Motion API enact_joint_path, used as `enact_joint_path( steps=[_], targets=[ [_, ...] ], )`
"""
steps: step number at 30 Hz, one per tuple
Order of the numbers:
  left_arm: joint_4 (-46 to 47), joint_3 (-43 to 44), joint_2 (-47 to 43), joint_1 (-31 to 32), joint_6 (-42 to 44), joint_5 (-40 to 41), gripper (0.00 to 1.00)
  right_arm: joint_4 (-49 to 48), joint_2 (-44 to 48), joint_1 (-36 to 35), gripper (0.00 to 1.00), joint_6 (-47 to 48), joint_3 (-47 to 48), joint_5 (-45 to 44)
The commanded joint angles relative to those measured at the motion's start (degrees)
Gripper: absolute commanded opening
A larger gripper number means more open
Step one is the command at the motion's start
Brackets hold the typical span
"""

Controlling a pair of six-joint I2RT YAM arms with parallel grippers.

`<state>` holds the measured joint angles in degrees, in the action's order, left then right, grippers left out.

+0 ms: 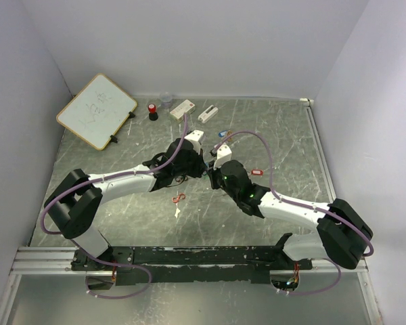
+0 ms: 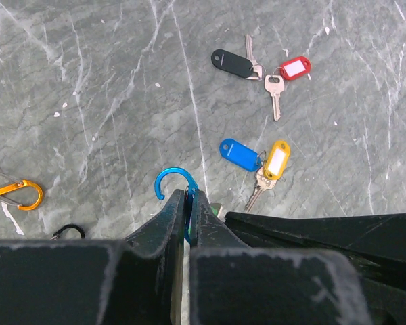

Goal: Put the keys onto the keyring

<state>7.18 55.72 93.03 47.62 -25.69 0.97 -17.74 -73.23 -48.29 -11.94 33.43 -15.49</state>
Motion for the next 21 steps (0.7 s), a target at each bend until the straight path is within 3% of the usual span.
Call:
enact_joint_path(
  steps=[1,21],
  targets=[
    [0.3,2.2,0.5,0.5,0.5,-0.5,0.07,-1.3,0.7,-0.6,0.0,0.5,0.2,-0.4],
    [-0.2,3.3,1.5,0.5,-0.5,2.0,0.07,-0.2,2.3,-1.3,0.0,0.0,-0.9,-0.9]
  ],
)
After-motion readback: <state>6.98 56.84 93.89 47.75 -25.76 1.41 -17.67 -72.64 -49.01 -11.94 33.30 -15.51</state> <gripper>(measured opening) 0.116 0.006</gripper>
